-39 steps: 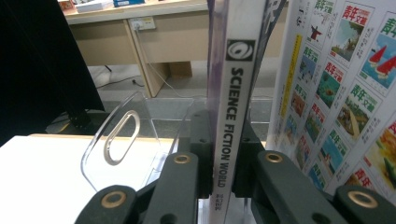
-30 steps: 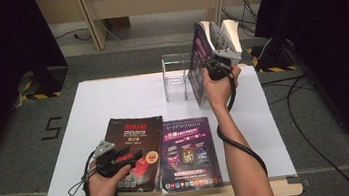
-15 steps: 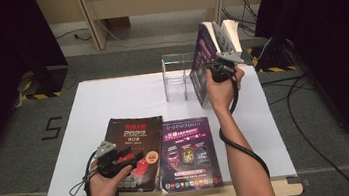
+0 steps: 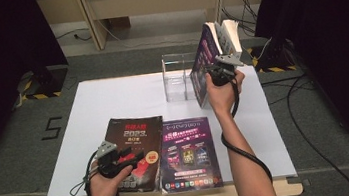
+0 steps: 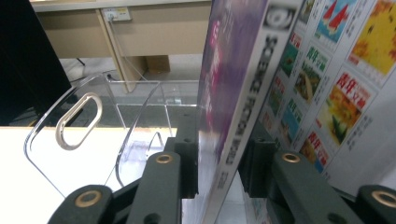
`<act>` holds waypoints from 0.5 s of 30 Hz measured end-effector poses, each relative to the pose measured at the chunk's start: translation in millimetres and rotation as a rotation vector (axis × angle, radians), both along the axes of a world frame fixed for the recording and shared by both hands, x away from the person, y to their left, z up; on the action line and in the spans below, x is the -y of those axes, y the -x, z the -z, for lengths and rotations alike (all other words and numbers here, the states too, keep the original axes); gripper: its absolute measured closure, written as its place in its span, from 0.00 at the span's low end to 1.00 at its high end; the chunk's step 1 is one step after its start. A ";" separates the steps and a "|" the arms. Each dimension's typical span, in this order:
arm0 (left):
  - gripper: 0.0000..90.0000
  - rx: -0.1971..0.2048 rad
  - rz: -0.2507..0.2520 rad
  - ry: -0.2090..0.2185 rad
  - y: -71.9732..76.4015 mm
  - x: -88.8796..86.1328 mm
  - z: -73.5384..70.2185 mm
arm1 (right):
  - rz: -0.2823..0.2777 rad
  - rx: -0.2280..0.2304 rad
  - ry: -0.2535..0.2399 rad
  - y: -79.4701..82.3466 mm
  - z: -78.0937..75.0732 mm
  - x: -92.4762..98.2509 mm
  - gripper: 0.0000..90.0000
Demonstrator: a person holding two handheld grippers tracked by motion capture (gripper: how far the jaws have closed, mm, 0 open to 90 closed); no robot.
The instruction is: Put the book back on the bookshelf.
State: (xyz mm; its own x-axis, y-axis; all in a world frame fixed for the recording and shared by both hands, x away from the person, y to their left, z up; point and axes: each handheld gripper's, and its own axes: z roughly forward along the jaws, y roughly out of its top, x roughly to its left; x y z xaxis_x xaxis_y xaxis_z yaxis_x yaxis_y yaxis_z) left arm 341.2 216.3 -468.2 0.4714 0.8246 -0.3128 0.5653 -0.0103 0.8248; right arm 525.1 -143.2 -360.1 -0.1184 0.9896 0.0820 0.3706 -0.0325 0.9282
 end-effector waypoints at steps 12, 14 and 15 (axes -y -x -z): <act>0.42 0.001 0.002 -0.003 0.4 1.4 -0.1 | -0.014 -0.002 -0.013 7.1 0.5 3.5 0.70; 0.42 0.002 0.003 -0.003 0.5 1.7 0.0 | -0.016 -0.001 -0.013 8.8 0.1 3.9 0.70; 0.42 0.001 0.003 -0.004 0.5 1.8 0.1 | -0.018 -0.004 -0.017 9.8 0.1 4.1 0.69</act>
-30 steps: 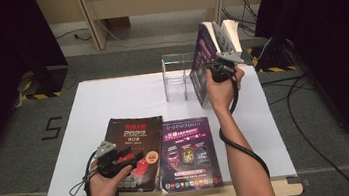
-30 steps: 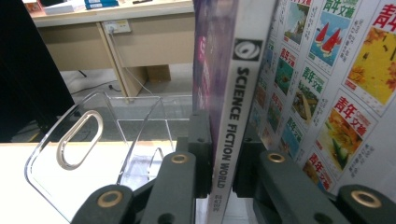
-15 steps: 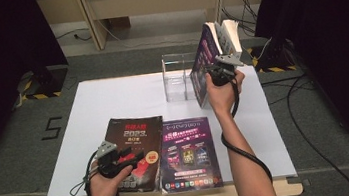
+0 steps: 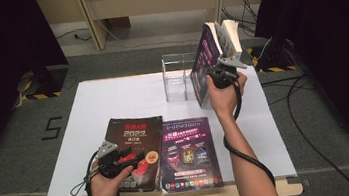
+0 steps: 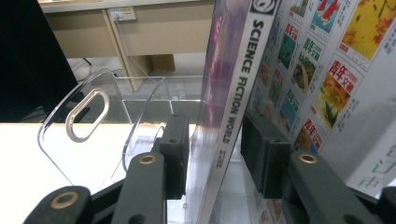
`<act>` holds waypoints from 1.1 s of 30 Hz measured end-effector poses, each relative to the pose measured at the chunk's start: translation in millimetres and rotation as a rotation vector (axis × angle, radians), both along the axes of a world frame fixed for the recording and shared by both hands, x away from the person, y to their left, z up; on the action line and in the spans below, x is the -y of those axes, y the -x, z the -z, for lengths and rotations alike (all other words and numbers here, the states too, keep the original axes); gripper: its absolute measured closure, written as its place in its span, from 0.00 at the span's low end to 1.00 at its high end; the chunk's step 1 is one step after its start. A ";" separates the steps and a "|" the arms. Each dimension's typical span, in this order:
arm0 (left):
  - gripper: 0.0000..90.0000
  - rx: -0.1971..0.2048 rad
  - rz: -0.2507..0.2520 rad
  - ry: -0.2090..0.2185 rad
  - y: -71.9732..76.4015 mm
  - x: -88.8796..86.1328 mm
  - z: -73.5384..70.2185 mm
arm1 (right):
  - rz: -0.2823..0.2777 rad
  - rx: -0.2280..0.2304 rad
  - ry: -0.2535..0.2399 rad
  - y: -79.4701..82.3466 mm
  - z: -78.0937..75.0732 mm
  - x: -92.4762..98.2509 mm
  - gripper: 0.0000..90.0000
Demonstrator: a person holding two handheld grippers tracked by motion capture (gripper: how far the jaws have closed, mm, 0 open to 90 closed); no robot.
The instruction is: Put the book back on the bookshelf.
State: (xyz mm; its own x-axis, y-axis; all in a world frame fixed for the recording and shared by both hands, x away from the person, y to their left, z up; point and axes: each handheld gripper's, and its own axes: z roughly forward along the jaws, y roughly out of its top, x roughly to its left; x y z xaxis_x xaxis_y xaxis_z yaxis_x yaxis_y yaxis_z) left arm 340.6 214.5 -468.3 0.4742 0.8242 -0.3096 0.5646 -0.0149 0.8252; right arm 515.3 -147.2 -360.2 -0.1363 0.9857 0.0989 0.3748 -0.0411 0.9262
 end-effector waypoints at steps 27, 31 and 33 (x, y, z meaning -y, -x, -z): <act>0.46 -0.008 -0.025 -0.032 -2.7 -5.2 2.9 | -0.063 -0.098 -0.048 44.8 23.8 3.6 0.70; 0.47 -0.011 -0.019 -0.041 -2.7 -4.3 4.3 | -0.067 -0.144 -0.054 49.5 36.7 5.1 0.75; 0.48 -0.015 -0.015 -0.043 -2.7 -3.6 5.1 | -0.075 -0.172 -0.054 51.6 43.8 5.0 0.78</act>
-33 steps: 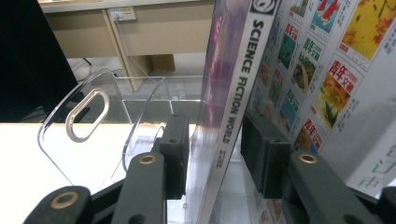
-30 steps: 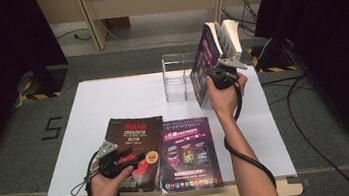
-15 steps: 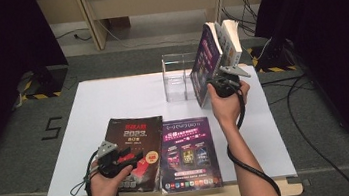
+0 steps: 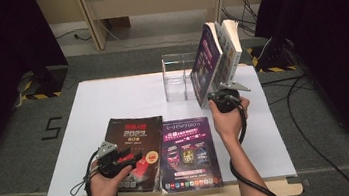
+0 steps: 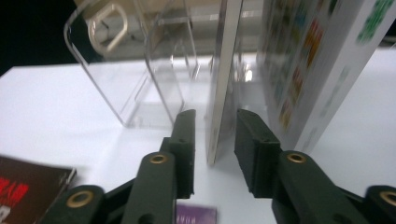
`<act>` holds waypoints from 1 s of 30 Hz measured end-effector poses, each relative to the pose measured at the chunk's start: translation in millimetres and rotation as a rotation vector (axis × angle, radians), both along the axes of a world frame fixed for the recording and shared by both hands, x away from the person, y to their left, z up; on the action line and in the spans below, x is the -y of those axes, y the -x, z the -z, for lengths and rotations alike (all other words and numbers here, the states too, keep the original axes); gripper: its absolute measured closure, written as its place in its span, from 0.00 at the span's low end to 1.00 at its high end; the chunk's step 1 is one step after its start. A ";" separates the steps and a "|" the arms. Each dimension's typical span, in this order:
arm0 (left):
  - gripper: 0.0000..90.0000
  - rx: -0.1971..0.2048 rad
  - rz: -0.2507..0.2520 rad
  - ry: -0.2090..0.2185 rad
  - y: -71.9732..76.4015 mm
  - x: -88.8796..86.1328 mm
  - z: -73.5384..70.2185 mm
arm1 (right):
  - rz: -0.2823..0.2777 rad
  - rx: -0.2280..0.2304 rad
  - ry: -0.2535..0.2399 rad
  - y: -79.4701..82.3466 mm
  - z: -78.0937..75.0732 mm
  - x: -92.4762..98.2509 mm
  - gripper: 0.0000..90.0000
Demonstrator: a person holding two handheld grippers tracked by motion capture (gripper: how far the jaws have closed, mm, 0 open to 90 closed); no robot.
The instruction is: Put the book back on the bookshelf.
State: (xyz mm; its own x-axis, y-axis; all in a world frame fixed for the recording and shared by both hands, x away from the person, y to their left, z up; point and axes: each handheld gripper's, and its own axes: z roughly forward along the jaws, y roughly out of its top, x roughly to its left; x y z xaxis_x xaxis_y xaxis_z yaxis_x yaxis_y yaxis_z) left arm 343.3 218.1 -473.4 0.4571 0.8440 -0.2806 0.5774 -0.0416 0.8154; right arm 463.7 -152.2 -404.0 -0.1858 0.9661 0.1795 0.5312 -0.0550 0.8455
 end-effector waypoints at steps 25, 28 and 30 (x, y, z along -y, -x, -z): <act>0.53 -0.027 0.040 -0.015 -0.5 8.3 7.1 | -0.085 -0.286 0.008 8.9 61.1 -1.4 0.91; 0.53 -0.030 0.050 -0.018 -0.1 10.2 8.2 | -0.090 -0.314 -0.001 7.7 64.9 -1.1 0.89; 0.53 -0.032 0.053 -0.021 0.2 11.6 8.9 | -0.093 -0.329 -0.009 7.0 66.8 -1.0 0.88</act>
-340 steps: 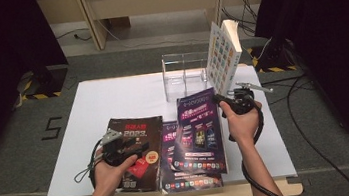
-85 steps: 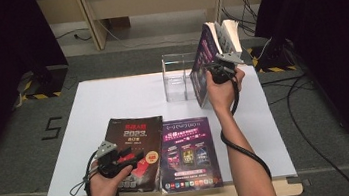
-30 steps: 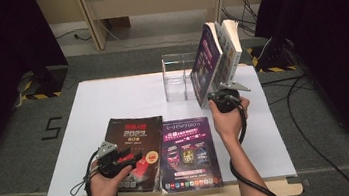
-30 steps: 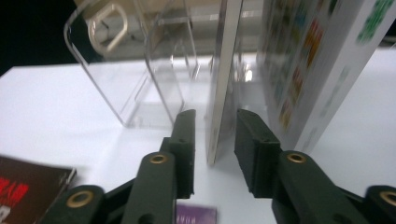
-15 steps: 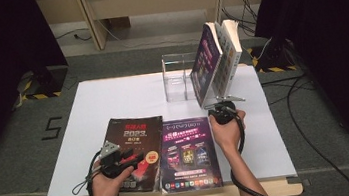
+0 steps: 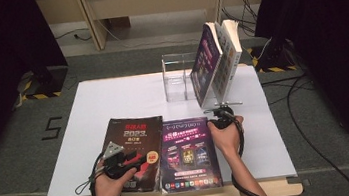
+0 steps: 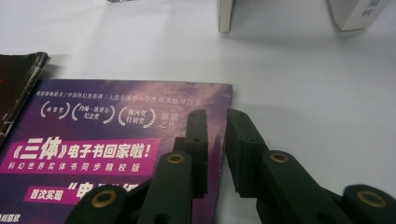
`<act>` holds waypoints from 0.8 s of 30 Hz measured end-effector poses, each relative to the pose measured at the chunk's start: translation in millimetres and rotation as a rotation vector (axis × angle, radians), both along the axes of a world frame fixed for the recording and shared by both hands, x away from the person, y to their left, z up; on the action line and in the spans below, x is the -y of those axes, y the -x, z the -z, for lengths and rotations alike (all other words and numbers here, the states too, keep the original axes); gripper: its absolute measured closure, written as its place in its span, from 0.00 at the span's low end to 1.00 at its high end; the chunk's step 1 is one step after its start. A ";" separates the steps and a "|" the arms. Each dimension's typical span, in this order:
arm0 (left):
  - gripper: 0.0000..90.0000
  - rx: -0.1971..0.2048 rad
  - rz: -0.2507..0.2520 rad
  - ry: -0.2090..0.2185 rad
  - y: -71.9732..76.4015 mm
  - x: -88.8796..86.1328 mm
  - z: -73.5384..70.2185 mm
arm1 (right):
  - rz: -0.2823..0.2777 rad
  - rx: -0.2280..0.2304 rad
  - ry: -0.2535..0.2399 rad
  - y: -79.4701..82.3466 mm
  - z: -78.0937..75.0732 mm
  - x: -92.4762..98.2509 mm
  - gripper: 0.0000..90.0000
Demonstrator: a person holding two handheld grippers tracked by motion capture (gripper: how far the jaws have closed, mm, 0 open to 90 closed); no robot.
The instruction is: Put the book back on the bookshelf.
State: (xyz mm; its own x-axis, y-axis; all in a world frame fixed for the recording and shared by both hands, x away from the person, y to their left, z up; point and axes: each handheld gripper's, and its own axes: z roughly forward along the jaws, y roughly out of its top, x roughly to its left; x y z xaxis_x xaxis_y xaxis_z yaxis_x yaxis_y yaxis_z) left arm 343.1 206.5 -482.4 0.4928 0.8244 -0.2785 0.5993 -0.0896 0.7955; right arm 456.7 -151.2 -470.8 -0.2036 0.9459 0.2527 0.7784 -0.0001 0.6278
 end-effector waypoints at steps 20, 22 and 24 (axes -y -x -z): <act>0.59 -0.008 0.030 -0.013 -2.6 8.3 -1.1 | 0.001 -0.009 0.018 0.2 2.5 -7.4 0.84; 0.60 -0.010 0.038 -0.022 -5.0 11.5 -1.7 | 0.000 -0.004 0.023 0.3 2.6 -7.7 0.84; 0.61 -0.010 0.043 -0.028 -8.3 15.0 -2.4 | 0.007 -0.008 0.021 0.6 2.5 -8.3 0.84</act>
State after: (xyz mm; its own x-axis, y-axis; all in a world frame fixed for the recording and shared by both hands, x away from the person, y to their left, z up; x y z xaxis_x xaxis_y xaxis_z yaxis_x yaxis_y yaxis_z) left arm 351.4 191.6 -480.0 0.5254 0.8100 -0.2606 0.6024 -0.1378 0.7862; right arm 456.1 -142.9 -473.3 -0.1953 0.9523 0.2347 0.7831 0.0074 0.6218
